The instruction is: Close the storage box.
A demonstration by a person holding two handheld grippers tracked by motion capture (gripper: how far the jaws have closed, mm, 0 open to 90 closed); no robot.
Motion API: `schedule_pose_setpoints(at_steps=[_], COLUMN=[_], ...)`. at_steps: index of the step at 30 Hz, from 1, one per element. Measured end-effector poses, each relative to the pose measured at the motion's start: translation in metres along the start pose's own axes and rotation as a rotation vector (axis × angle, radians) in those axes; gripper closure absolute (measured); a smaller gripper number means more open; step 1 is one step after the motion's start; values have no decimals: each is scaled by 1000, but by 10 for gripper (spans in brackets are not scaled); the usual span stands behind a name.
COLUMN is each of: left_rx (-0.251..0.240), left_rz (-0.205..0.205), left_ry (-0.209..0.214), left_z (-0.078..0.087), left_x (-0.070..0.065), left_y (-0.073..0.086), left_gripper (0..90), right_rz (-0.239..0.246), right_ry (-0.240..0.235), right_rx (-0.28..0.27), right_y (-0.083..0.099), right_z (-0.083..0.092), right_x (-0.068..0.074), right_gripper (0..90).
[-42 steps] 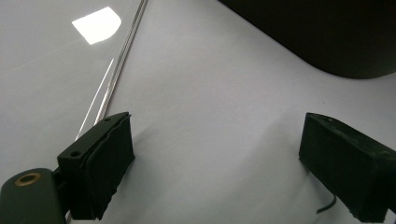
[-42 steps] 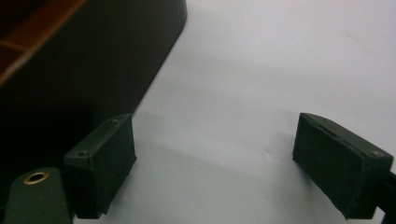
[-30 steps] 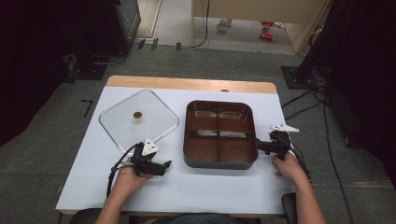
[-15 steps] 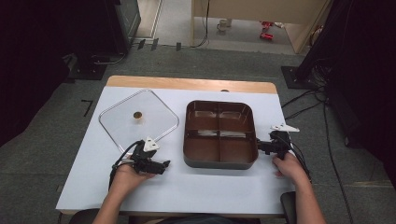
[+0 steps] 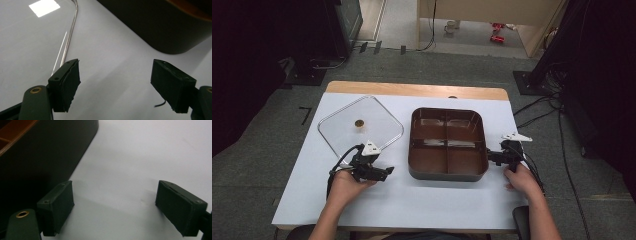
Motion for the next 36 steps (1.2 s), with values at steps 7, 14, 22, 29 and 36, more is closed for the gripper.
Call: schedule_pose_setpoints(at_steps=[7,14,22,29,36], left_rx=[3,-9,-19,-16,-41], left_rz=[-8,-11,17,12,27], left_ry=[6,7,-10,1,7], left_z=[0,-1,-5,-9,-12], left_x=[8,19,37,50,65], left_y=[-12,-29,-42,-49,-56], left_gripper=[248,251,297,311,314], right_rz=[0,1,1,2,2], right_ry=[0,2,2,2,2], right_rx=[0,1,1,1,1], right_y=[0,0,0,0,0], right_z=[0,0,0,0,0], right_x=[0,0,0,0,0], right_gripper=[147,148,148,148,148])
Point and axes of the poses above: each handheld gripper's, and its own axes: z roughly backward along the jaws, y roughly out of its underside, x roughly to its left, the point moved 9 cm from there along -z, roughly forward along the jaws, and after that the axes turned 13 degrees about -x, right-handed, at the moved point
